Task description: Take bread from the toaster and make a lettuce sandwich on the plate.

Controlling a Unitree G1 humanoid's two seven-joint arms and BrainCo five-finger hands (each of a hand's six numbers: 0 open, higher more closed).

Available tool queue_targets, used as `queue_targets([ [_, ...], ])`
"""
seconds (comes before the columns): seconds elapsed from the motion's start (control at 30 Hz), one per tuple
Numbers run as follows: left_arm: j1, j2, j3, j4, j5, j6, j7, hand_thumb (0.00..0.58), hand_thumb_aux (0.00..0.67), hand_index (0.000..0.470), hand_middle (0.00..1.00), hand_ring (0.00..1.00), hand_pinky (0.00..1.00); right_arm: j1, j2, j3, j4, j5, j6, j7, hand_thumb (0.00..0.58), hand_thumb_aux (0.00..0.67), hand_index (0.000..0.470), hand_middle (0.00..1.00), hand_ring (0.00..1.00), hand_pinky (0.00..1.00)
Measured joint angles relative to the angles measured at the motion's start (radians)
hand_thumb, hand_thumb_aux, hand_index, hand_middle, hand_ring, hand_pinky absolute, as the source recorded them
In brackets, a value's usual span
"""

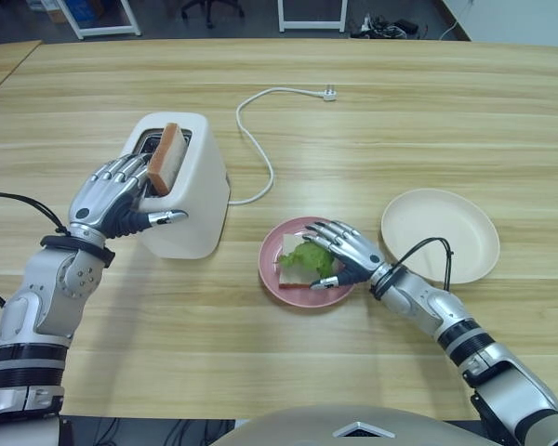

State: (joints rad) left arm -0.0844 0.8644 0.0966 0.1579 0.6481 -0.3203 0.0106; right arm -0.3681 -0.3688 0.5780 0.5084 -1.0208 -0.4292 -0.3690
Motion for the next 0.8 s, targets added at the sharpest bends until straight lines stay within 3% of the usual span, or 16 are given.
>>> queue_targets([
  [0.03,-0.003,-0.001,-0.003,0.0,0.0,0.002,0.002,0.0,0.0,0.0,0.0,0.0,0.0,-0.005,0.005,0.006,0.001,-0.01,0.01,-0.012,0.57,0.583,0.409,0.02,0.02,0.02],
  [0.07,-0.007,-0.001,-0.006,0.002,0.0,0.003,0.005,0.0,0.0,0.0,0.0,0.0,0.0,-0.007,0.011,0.013,0.001,-0.019,0.018,-0.024,0.58,0.67,0.47,0.02,0.02,0.02],
  [0.3,-0.012,-0.004,-0.006,0.002,-0.006,0.003,0.032,0.0,0.0,0.0,0.0,0.0,0.0,-0.013,0.016,0.022,-0.004,-0.018,0.026,-0.073,0.58,0.67,0.47,0.02,0.02,0.02],
  [0.33,-0.014,-0.005,-0.006,0.002,-0.012,0.003,0.039,0.0,0.0,0.0,0.0,0.0,0.0,-0.013,0.017,0.023,-0.004,-0.019,0.031,-0.077,0.572,0.591,0.415,0.02,0.02,0.02],
  [0.37,-0.017,-0.007,-0.005,0.002,-0.016,0.004,0.043,0.0,0.0,0.0,0.0,0.0,0.0,-0.014,0.018,0.024,-0.003,-0.019,0.038,-0.08,0.053,0.032,0.022,0.02,0.02,0.02],
  [0.4,-0.022,-0.01,-0.005,0.002,-0.022,0.004,0.046,0.0,0.0,0.0,0.0,0.0,0.0,-0.014,0.021,0.025,-0.001,-0.018,0.039,-0.08,0.0,0.0,0.0,0.02,0.02,0.02],
  [0.5,-0.034,-0.019,-0.005,0.002,-0.023,0.004,0.046,0.0,0.0,0.0,0.0,0.0,0.0,-0.014,0.02,0.023,0.0,0.011,0.023,-0.067,0.0,0.0,0.0,0.03,0.03,0.03],
  [0.57,-0.035,-0.02,-0.005,0.005,-0.028,0.005,0.047,0.036,0.021,0.015,0.0,0.0,0.0,-0.014,0.014,0.019,-0.002,0.044,-0.001,-0.057,0.0,0.0,0.0,0.03,0.03,0.03],
  [0.67,-0.036,-0.023,-0.005,0.007,-0.032,0.013,0.051,0.23,0.15,0.105,0.0,0.0,0.0,-0.012,0.01,0.017,-0.007,0.072,-0.024,-0.037,0.0,0.0,0.0,0.04,0.04,0.04],
  [0.7,-0.037,-0.024,-0.005,0.007,-0.032,0.017,0.052,0.363,0.26,0.182,0.0,0.0,0.0,-0.012,0.008,0.017,-0.008,0.079,-0.032,-0.028,0.0,0.0,0.0,0.05,0.05,0.05],
  [0.77,-0.044,-0.026,-0.002,0.007,-0.041,0.021,0.058,0.47,0.378,0.265,0.0,0.0,0.0,-0.008,0.004,0.016,-0.01,0.094,-0.044,-0.01,0.0,0.0,0.0,0.05,0.05,0.05],
  [0.8,-0.049,-0.026,0.0,0.007,-0.044,0.021,0.064,0.484,0.397,0.278,0.0,0.0,0.0,-0.002,0.002,0.013,-0.015,0.104,-0.052,-0.002,0.0,0.0,0.0,0.05,0.05,0.05],
])
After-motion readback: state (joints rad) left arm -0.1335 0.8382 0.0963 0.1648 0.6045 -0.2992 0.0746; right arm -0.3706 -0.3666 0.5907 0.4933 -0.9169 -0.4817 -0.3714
